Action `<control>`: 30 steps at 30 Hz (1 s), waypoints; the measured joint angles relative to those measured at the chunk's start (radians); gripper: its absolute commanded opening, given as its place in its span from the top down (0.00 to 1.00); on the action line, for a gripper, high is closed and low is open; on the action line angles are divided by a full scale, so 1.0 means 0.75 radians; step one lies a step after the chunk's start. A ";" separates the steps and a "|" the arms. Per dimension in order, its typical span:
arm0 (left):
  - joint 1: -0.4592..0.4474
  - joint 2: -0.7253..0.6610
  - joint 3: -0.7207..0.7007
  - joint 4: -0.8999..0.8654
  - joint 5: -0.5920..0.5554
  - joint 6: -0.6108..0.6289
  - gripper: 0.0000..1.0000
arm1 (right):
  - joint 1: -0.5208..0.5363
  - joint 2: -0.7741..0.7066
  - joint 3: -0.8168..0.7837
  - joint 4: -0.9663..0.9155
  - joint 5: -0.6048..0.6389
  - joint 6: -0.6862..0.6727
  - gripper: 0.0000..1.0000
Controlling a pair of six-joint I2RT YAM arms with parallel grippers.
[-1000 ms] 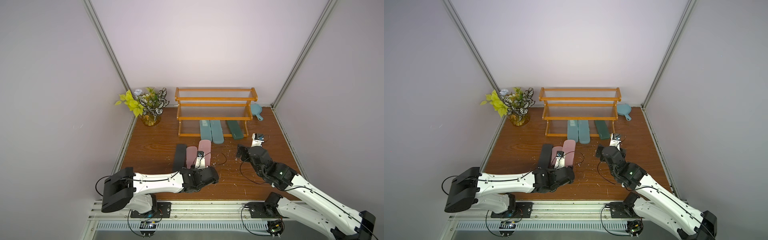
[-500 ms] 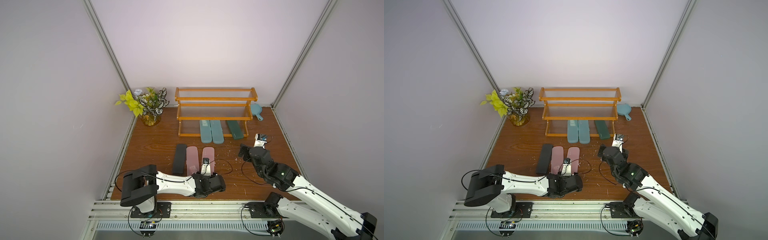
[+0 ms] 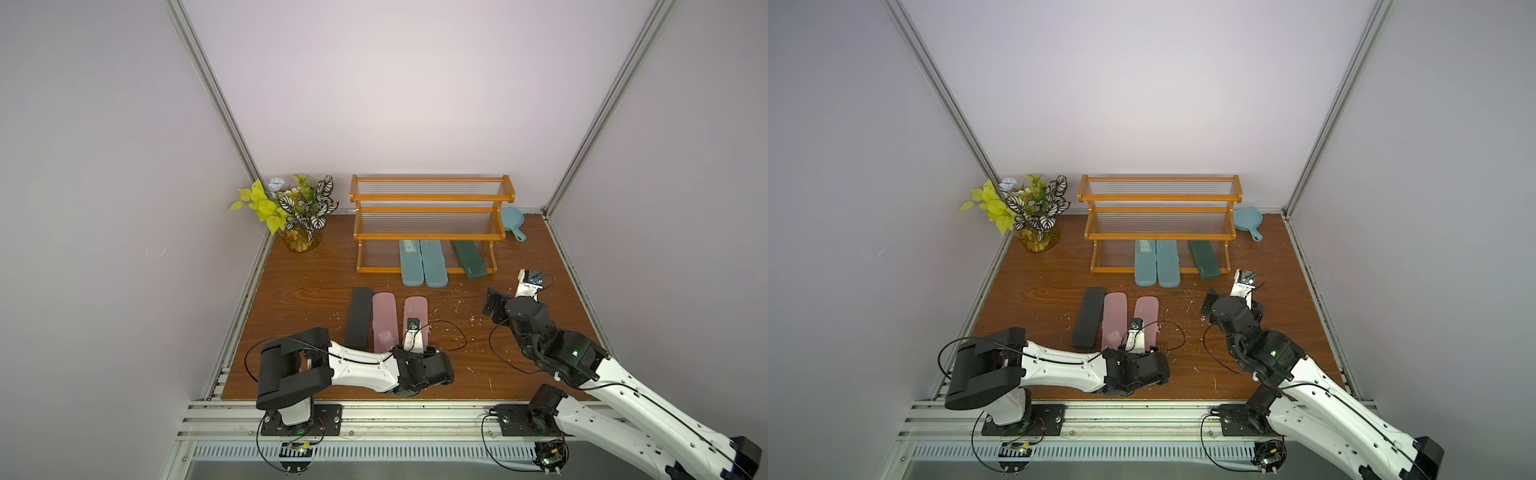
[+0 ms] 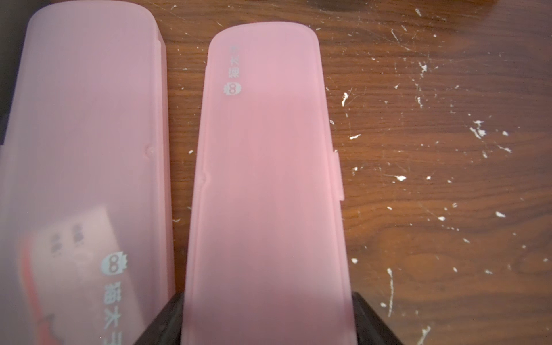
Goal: Remove the pencil cases from the shelf
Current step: Move the pencil case to the center of the board.
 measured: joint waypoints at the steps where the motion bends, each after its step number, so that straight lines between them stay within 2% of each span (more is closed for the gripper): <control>1: 0.005 -0.001 -0.003 0.001 0.000 0.001 0.41 | -0.001 -0.005 -0.002 -0.007 0.000 0.005 0.01; 11: 0.050 -0.080 -0.108 -0.002 -0.002 0.036 0.40 | 0.000 -0.043 -0.004 -0.036 -0.006 0.019 0.01; 22: 0.095 -0.133 -0.162 0.007 0.012 0.131 0.14 | -0.006 -0.030 -0.004 -0.036 -0.081 0.011 0.01; 26: 0.095 -0.144 -0.156 -0.007 0.018 0.152 0.12 | -0.028 0.002 -0.004 -0.036 -0.151 -0.012 0.01; 30: 0.095 -0.210 -0.131 -0.047 0.022 0.172 0.11 | -0.120 0.067 -0.004 -0.030 -0.282 -0.072 0.01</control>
